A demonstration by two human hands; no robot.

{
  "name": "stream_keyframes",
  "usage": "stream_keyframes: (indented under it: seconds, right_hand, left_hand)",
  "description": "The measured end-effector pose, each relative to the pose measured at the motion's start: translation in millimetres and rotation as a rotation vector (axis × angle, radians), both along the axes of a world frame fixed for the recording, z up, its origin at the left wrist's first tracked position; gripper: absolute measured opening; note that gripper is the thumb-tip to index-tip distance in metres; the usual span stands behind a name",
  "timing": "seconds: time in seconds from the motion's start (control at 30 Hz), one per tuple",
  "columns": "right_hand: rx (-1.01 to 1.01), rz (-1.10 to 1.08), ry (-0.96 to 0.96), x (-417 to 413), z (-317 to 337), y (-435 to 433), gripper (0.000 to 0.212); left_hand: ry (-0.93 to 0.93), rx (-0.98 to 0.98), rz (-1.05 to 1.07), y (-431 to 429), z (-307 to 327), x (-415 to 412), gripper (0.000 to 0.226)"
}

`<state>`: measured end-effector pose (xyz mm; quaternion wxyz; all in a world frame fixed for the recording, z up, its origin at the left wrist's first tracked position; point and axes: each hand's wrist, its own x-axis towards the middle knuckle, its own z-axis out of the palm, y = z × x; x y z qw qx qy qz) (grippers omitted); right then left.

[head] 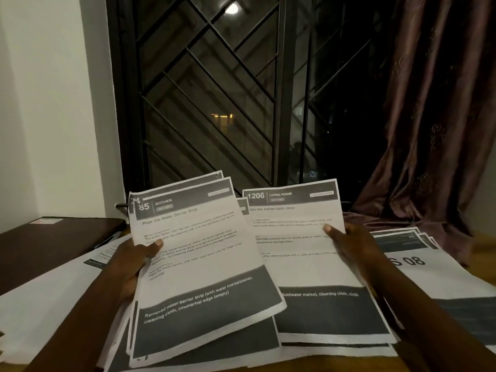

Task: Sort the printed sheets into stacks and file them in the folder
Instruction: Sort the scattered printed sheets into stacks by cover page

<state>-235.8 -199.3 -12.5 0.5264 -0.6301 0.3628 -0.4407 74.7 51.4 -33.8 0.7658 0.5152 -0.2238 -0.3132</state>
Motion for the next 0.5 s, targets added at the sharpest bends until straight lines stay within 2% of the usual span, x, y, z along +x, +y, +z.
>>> stream_keyframes:
  seconds: [0.07,0.17,0.23,0.3,0.33,0.37,0.43,0.5]
  right_hand:
    - [-0.053,-0.014,0.037,-1.5,-0.7,-3.3,0.021]
    - [-0.266,-0.136,0.467,-1.5,-12.2,-4.2,0.018]
    - [-0.339,-0.122,0.795,0.9,-25.2,-6.0,0.045]
    - [-0.378,-0.132,0.990,4.9,-33.0,-8.5,0.075]
    - [-0.405,-0.158,0.995,7.2,-30.8,-6.1,0.081]
    - [-0.449,-0.187,0.942,8.7,-24.9,0.7,0.077]
    - [-0.476,-0.172,0.618,15.0,-12.2,17.6,0.049]
    - [-0.193,0.084,0.269,22.1,4.2,46.3,0.034]
  left_hand:
    - [0.011,0.011,-0.029,-0.3,1.8,-3.0,0.033]
    - [0.032,-0.008,-0.054,-0.2,2.7,-2.3,0.037]
    - [0.032,-0.029,-0.068,-1.1,2.9,-1.9,0.038]
    - [0.020,-0.054,-0.096,-2.8,3.5,-3.0,0.039]
    - [0.009,-0.062,-0.110,-3.4,3.8,-4.5,0.038]
    - [-0.002,-0.061,-0.115,-4.6,3.8,-5.4,0.038]
    - [-0.003,-0.036,-0.118,-5.3,4.5,-8.3,0.038]
    - [0.002,-0.021,-0.163,-5.6,4.5,-10.9,0.042]
